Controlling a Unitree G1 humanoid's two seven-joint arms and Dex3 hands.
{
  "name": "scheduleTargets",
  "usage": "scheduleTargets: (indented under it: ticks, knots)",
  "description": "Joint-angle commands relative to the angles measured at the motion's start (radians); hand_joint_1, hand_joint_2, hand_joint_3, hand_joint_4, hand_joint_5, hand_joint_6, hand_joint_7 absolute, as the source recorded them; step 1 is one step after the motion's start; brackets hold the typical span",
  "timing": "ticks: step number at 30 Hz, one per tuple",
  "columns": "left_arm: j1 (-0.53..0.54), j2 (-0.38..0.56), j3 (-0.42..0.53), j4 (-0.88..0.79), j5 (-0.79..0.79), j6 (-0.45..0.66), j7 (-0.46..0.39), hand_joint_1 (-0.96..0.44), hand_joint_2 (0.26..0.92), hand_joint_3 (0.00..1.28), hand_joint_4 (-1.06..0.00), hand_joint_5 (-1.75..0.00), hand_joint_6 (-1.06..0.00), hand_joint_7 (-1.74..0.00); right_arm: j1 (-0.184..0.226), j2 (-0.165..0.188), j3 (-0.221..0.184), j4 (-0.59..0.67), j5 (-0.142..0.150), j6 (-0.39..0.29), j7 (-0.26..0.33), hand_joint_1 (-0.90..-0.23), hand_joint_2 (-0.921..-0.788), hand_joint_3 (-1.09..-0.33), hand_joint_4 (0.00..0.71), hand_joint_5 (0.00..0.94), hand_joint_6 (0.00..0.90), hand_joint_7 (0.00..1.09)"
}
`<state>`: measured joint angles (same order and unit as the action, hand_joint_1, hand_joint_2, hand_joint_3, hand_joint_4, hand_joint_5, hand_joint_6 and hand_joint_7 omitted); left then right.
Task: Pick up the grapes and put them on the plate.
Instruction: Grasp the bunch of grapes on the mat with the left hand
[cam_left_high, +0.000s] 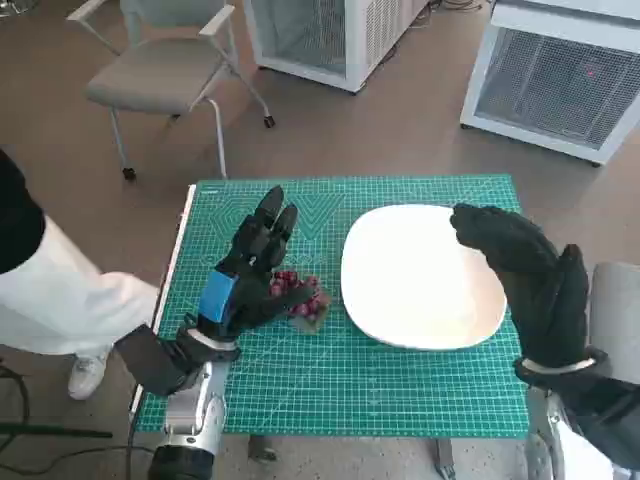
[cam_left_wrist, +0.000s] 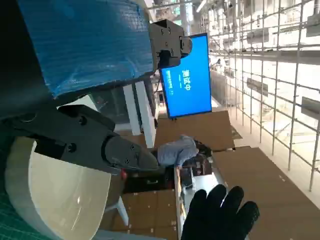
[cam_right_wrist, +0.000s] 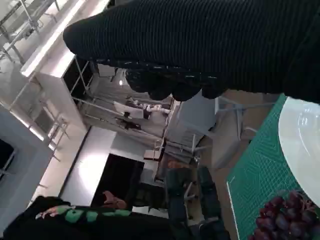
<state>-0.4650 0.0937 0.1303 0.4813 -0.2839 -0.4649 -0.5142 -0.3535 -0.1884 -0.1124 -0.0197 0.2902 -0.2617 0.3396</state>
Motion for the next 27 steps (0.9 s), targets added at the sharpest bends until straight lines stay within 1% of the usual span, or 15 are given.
scheduleTargets:
  ticks: [1, 27]
  knots:
    - [0.011, 0.007, 0.002, -0.024, -0.013, 0.009, -0.006, -0.35, 0.921, 0.07, -0.03, -0.01, -0.09, -0.01, 0.015, 0.001, 0.002, 0.003, 0.000, 0.020, 0.004, -0.539, -0.921, -0.615, 0.294, 0.379, 0.120, 0.91]
    - [0.032, 0.010, 0.003, -0.050, -0.020, 0.024, -0.015, -0.35, 0.921, 0.06, -0.06, -0.01, -0.13, -0.02, 0.011, 0.006, 0.002, -0.004, 0.005, 0.035, 0.002, -0.531, -0.921, -0.618, 0.294, 0.378, 0.123, 0.91]
